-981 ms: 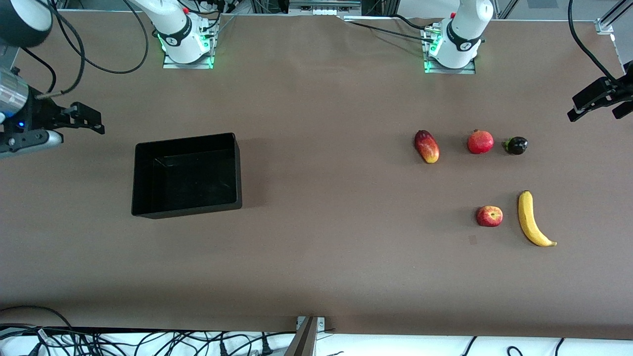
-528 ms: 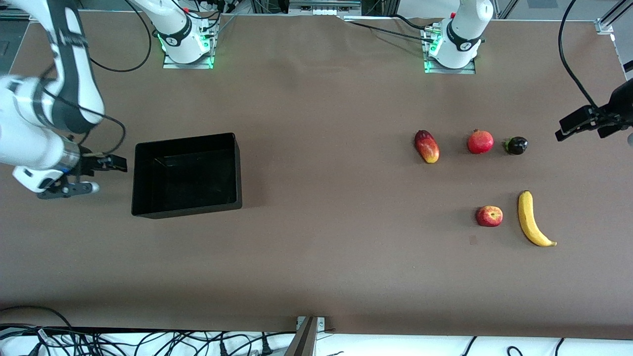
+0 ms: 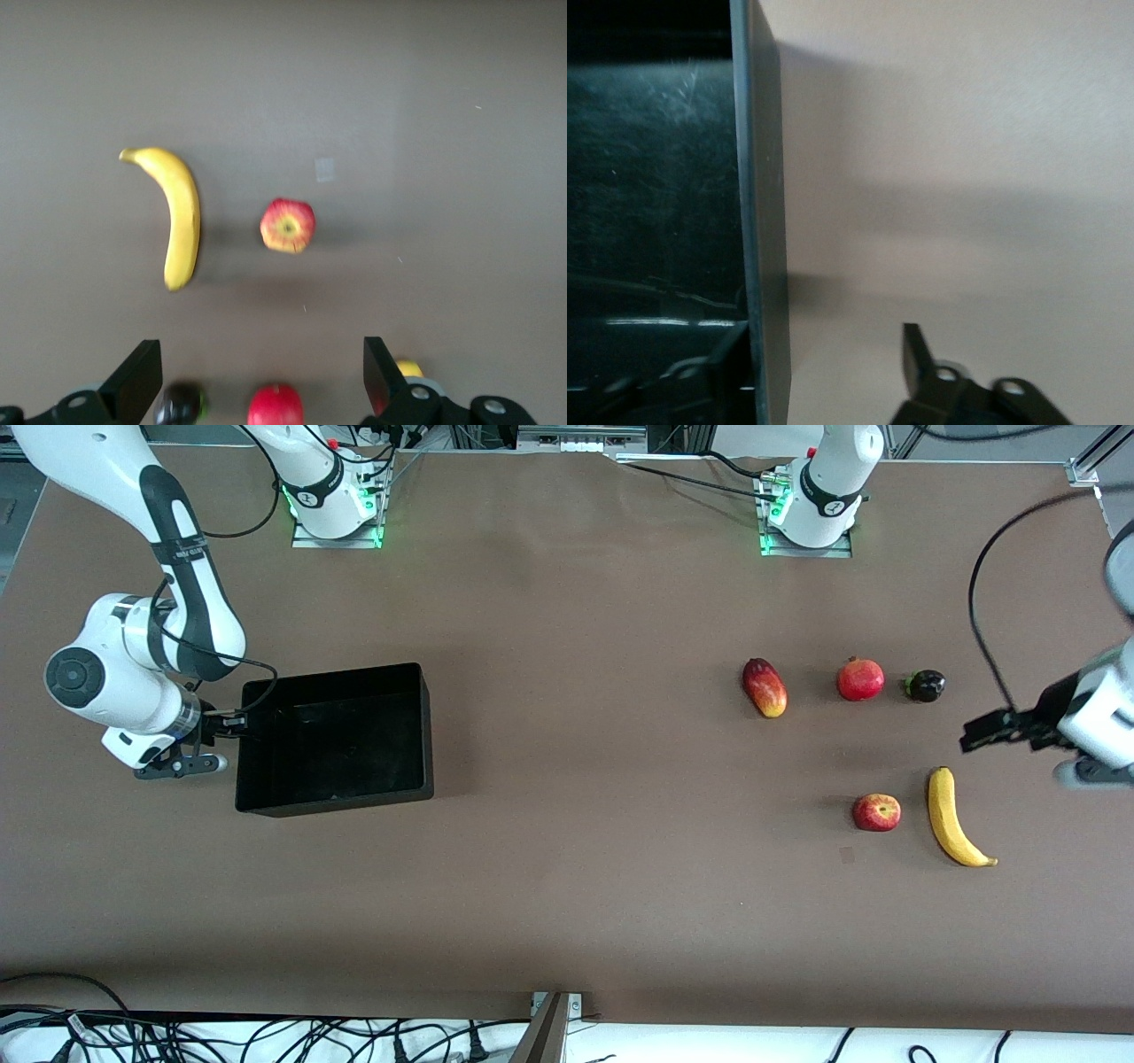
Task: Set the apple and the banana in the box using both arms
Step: 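Slide the box with the right gripper while the left gripper grasps the apple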
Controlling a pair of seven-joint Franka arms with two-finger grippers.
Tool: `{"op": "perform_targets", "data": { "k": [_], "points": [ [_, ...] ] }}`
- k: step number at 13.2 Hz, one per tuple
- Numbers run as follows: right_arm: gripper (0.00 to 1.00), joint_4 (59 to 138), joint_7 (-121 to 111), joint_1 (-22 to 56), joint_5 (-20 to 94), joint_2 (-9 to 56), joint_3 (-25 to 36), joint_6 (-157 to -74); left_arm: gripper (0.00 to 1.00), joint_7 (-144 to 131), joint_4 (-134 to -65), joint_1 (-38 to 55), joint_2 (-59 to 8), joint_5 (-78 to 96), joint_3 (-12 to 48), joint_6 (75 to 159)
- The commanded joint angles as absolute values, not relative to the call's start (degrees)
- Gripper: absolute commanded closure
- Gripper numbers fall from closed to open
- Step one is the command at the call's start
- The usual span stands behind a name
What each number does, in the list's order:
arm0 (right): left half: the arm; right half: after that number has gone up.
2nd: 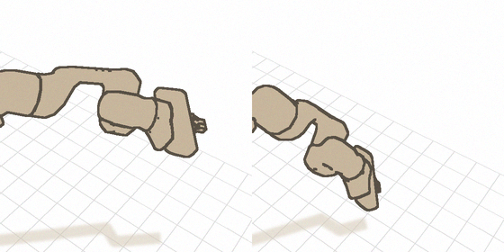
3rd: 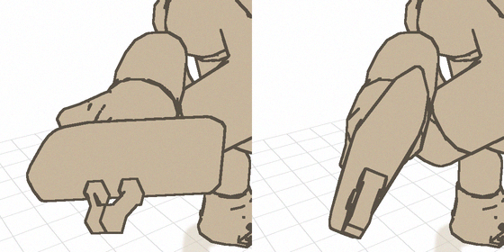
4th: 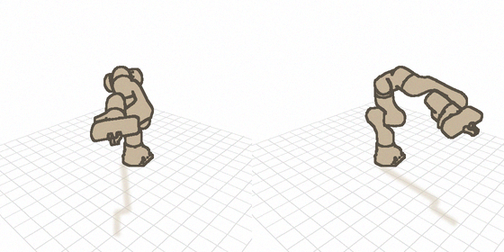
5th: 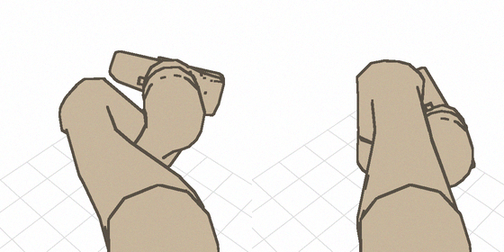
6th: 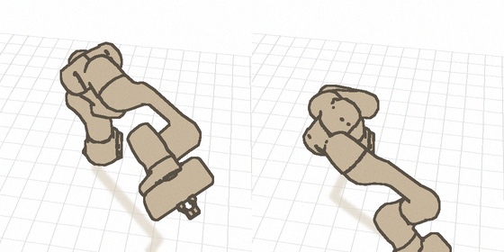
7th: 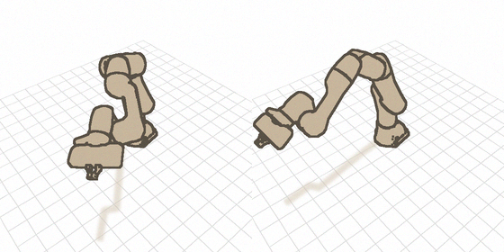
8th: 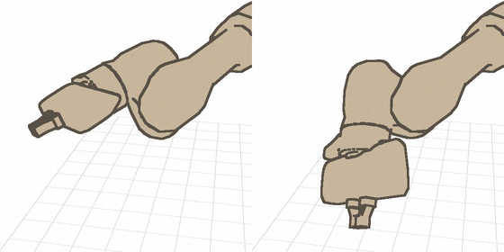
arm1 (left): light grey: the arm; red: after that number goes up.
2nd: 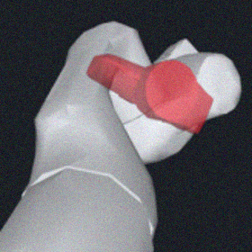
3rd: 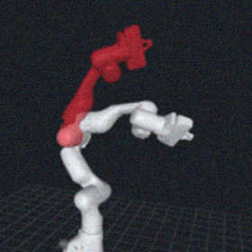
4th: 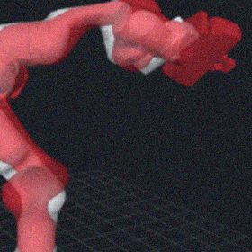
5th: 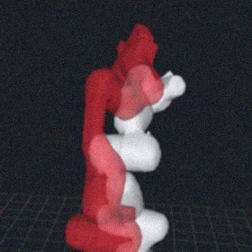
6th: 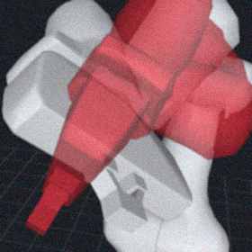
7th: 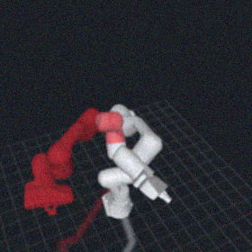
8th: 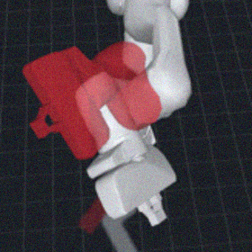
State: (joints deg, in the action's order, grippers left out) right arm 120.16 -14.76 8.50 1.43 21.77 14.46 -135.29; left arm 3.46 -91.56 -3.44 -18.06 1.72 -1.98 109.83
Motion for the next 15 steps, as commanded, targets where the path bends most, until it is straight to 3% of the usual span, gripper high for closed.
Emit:
{"op": "perform_targets", "data": {
  "k": [1,4,6,9,12,15],
  "points": [
    [1.0,120.6,-14.0,8.7,1.9,21.0,13.9,-135.6,0.0,5.0,-90.1,-4.1,-25.0,2.7,-1.4,116.4],
    [1.0,120.3,-13.8,8.9,3.0,20.3,12.8,-135.4,0.0,4.4,-91.5,-3.8,-30.7,2.7,-1.4,124.1],
    [1.0,119.2,-15.1,8.9,3.0,19.2,10.8,-134.7,0.0,-0.2,-96.1,-3.3,-32.7,2.7,-1.4,134.7],
    [1.0,109.2,-14.0,9.8,4.0,18.7,2.5,-124.9,0.0,-2.1,-103.4,-3.3,-33.3,2.7,-0.5,146.4],
    [1.0,97.3,-0.1,19.9,4.7,22.3,0.3,-118.1,0.0,-2.5,-107.3,-3.3,-33.6,2.7,-0.2,152.2],
    [1.0,90.9,17.2,30.7,4.8,27.8,0.3,-117.3,0.0,-2.6,-111.9,-3.2,-34.2,2.7,-0.2,159.9]
  ]
}}
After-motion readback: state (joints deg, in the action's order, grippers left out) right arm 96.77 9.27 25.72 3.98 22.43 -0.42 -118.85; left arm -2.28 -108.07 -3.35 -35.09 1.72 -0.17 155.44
